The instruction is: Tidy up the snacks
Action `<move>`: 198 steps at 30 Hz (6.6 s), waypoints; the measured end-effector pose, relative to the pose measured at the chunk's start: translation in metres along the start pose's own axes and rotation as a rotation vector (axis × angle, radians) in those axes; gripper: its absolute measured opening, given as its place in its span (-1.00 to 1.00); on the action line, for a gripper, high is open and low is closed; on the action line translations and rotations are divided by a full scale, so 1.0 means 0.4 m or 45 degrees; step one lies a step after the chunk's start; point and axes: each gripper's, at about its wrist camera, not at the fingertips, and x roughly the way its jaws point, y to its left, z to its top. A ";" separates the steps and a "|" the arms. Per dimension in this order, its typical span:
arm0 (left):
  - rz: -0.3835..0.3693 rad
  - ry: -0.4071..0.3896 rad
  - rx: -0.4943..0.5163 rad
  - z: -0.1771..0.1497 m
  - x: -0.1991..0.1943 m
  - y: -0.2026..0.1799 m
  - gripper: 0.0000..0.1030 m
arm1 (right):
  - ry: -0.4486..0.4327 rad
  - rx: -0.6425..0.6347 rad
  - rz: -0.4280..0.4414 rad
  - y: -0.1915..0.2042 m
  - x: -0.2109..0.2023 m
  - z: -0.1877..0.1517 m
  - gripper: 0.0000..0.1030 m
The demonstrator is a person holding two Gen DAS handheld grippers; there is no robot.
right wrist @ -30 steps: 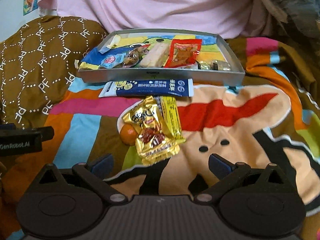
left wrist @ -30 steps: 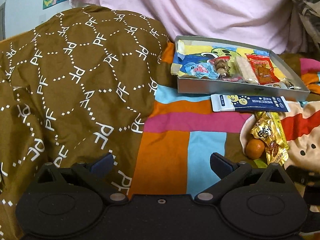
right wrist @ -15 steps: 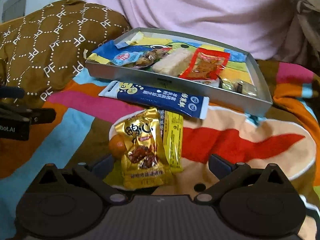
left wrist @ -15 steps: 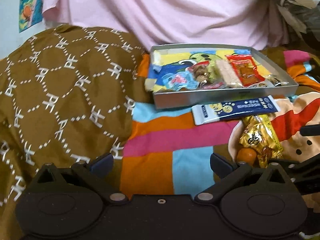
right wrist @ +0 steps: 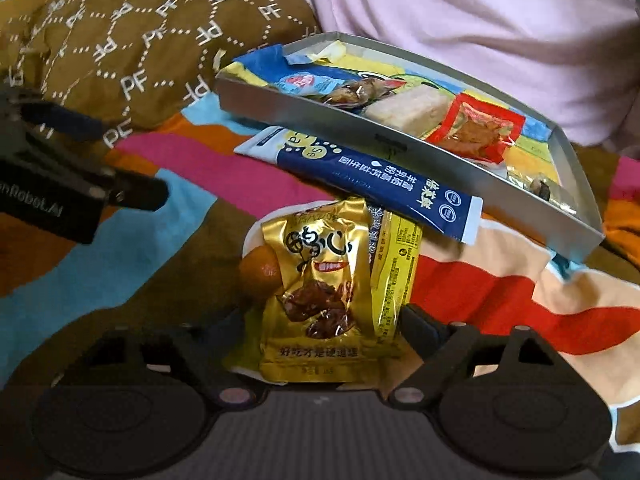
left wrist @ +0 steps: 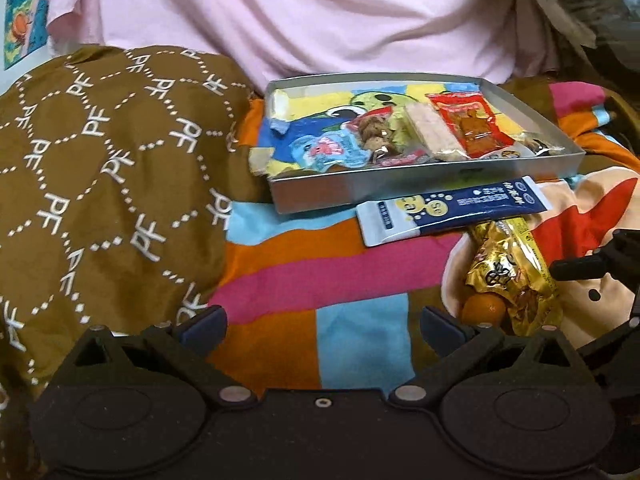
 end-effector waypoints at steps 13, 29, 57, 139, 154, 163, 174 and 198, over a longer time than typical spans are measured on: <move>-0.079 0.000 0.065 -0.001 0.020 -0.053 0.98 | -0.077 -0.165 -0.070 0.033 -0.017 -0.005 0.49; -0.173 0.030 0.140 0.008 0.018 -0.089 0.98 | -0.003 -0.012 -0.045 -0.009 -0.050 -0.024 -0.11; -0.319 0.083 0.466 -0.008 0.096 -0.231 0.04 | 0.027 0.328 0.007 -0.162 -0.056 -0.045 0.01; -0.202 -0.106 -0.045 0.368 0.268 -0.268 -0.32 | -0.562 0.425 -0.464 -0.305 0.015 0.090 -0.23; -0.191 -0.106 -0.039 0.368 0.264 -0.266 -0.29 | -0.501 0.407 -0.446 -0.298 0.029 0.100 -0.14; -0.226 -0.101 -0.118 0.377 0.257 -0.231 0.06 | -0.475 0.445 -0.426 -0.310 0.032 0.099 0.07; -0.213 -0.147 -0.261 0.387 0.206 -0.188 0.54 | -0.471 0.490 -0.413 -0.305 0.020 0.097 0.53; -0.076 -0.291 -0.231 0.272 -0.122 -0.077 0.98 | -0.563 0.627 -0.211 -0.198 -0.192 0.054 0.99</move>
